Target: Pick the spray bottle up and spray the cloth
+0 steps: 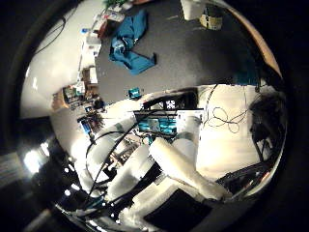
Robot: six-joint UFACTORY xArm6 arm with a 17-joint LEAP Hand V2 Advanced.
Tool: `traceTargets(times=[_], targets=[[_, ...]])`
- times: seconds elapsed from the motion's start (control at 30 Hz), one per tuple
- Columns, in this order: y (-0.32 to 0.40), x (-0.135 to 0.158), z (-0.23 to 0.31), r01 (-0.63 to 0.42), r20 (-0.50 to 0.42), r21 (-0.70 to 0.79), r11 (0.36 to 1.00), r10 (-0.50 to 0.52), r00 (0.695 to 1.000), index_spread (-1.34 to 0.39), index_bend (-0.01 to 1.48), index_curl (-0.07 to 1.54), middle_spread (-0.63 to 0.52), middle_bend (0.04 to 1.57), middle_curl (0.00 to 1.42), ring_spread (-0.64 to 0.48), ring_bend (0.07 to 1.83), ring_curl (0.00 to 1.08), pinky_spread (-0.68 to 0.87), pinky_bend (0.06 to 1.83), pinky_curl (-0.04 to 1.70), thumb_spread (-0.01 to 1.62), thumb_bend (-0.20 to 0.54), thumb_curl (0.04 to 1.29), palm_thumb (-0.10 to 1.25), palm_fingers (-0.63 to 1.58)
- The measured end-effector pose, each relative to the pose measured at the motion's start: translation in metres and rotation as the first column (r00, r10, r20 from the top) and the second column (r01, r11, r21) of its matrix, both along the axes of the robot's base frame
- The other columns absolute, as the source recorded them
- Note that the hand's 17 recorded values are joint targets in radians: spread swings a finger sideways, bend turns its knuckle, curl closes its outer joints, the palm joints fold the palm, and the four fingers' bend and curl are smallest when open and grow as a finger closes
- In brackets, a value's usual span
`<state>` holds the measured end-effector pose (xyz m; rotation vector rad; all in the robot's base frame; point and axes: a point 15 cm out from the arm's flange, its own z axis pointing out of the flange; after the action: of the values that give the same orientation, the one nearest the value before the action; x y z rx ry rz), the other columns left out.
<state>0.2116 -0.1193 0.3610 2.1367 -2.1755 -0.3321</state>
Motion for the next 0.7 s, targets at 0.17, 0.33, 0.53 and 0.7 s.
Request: traceTargets(times=[0.17,0.33,0.53,0.7], targets=[[-0.01,-0.001,0.0,0.054,0.048,0.049,0.997,-0.056,0.997,-0.4,0.19,0.37,0.02,0.19,0.29,0.17,0.2,0.21,0.38,0.2,0.31,1.23,-0.015,0.23,0.51,0.25],[-0.021,0.003,0.004,0.101,0.136,0.135,0.986,-0.119,0.984,-0.4,0.18,0.36,0.01,0.19,0.29,0.16,0.21,0.22,0.38,0.2,0.31,1.23,-0.015,0.24,0.52,0.28],[-0.037,0.0,0.009,0.125,0.176,0.151,0.981,-0.151,0.973,-0.4,0.18,0.35,0.01,0.19,0.3,0.15,0.21,0.23,0.38,0.2,0.31,1.23,-0.017,0.24,0.51,0.29],[-0.046,0.005,0.016,0.137,0.221,0.187,0.973,-0.178,0.959,-0.4,0.17,0.34,0.01,0.19,0.3,0.14,0.22,0.24,0.39,0.2,0.3,1.23,-0.017,0.23,0.5,0.3]])
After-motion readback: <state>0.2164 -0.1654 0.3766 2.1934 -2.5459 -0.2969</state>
